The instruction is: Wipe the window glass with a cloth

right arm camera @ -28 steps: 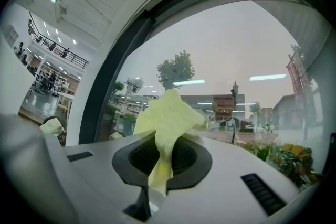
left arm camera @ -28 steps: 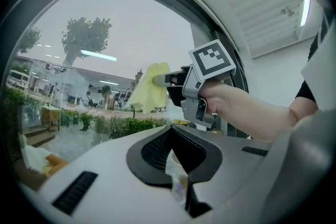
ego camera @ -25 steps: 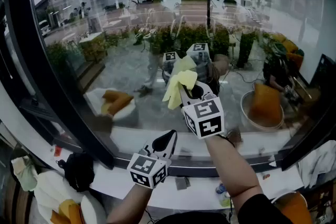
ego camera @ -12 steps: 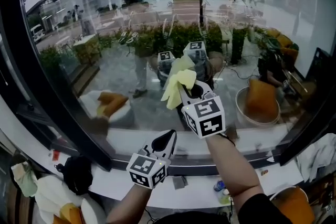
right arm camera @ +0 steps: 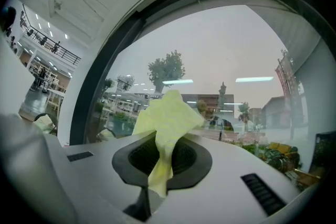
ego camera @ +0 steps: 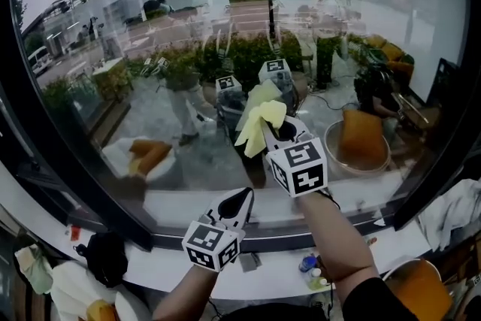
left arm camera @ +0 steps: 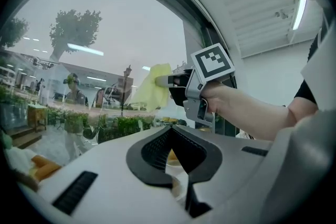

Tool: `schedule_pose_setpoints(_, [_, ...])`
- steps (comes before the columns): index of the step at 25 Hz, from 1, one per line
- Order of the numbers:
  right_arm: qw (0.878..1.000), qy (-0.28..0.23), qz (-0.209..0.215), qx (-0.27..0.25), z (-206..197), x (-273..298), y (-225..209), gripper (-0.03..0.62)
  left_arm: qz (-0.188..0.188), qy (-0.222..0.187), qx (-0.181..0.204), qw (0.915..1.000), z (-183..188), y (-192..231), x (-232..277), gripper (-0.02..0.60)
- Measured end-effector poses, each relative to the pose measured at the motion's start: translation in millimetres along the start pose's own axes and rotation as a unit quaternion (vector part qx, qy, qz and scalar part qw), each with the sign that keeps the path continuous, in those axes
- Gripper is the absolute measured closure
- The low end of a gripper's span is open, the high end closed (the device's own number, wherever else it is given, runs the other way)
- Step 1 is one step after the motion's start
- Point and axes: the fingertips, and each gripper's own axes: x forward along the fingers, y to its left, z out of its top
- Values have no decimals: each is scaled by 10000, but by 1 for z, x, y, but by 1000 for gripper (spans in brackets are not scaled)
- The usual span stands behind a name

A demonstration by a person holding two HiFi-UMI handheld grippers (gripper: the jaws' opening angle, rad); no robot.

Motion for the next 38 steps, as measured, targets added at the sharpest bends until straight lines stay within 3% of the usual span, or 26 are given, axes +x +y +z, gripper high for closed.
schedule_pose_setpoints(11, [9995, 92, -285, 30, -18, -41, -59, 551, -332, 86, 21, 9994, -3, -46, 38, 574])
schedule_pose_setpoints(18, [9991, 138, -402, 53, -40, -87, -139, 551, -523, 138, 69, 9985, -6, -109, 103, 574])
schedule_pose_setpoints(34, [9947, 428, -937, 35, -45, -130, -183, 551, -1033, 224, -4, 9944, 1, -143, 118, 574])
schedule_pose_setpoints(38, [9939, 454, -1004, 22, -64, -159, -234, 551, -1105, 258, 14, 9935, -8, -183, 157, 574])
